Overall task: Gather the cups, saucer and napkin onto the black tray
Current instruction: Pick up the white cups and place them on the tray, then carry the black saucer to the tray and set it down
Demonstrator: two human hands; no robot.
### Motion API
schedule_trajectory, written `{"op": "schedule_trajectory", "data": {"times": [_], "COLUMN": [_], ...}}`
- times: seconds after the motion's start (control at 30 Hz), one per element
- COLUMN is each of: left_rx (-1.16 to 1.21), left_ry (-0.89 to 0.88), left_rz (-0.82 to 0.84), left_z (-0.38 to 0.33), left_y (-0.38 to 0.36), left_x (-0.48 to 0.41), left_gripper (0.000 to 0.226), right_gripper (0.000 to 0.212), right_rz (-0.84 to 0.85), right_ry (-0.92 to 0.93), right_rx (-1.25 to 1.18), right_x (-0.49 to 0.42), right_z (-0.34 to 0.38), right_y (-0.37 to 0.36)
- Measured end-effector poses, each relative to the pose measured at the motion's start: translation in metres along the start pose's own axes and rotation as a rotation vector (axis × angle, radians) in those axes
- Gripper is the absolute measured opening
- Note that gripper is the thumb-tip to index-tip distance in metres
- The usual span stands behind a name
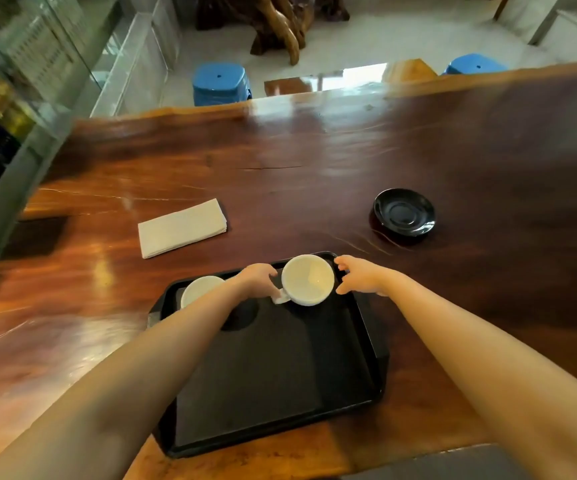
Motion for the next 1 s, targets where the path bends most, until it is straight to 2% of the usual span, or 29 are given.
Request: {"op": "schedule_trajectory", "data": {"times": [0.07, 0.1, 0.23, 0.53, 0.67, 1.0], "left_rx": [-0.081, -0.099, -0.075, -0.078, -0.117, -0.256], "left_ry": [-0.007, -0.018, -0.043, -0.156, -0.18, -0.106], "left_rz": [-0.042, -0.052, -0.039, 0.053, 0.072, 0.112], "left_z": [-0.008, -0.013, -0.039, -0.114, -0.152, -0.238], "left_y": [0.023, 0.034, 0.061, 0.088, 0.097, 0.101], "left_x": [0.009, 0.012, 0.021, 0.024, 0.017, -0.031], "left_gripper": [0.024, 0.021, 0.039, 0.042, 0.043, 0.045], "right_gripper": [0.067, 0.063, 0.06, 0.058, 0.05, 0.055], "right_rz": [0.012, 0.015, -0.02, -0.048, -0.067, 0.013], "right_ry": [-0.02, -0.028, -0.06, -0.16, -0.195, -0.234], "right_rx": [0.051, 0.064, 0.14, 0.256, 0.344, 0.402], "right_x": [0.012, 0.017, 0.038, 0.068, 0.081, 0.058], "right_z": [0.004, 0.006, 0.015, 0.028, 0.023, -0.03], "right_y": [0.015, 0.023, 0.056, 0.123, 0.153, 0.237]}}
Point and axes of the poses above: each hand's wrist, its own x-axis away from the middle knuckle, its own y-axis out of the back of the hand, z = x × y, the point moved 3 cm from there along -x, towards the middle knuckle, and after that the axes turned 5 degrees about z, right-handed, at the moved point
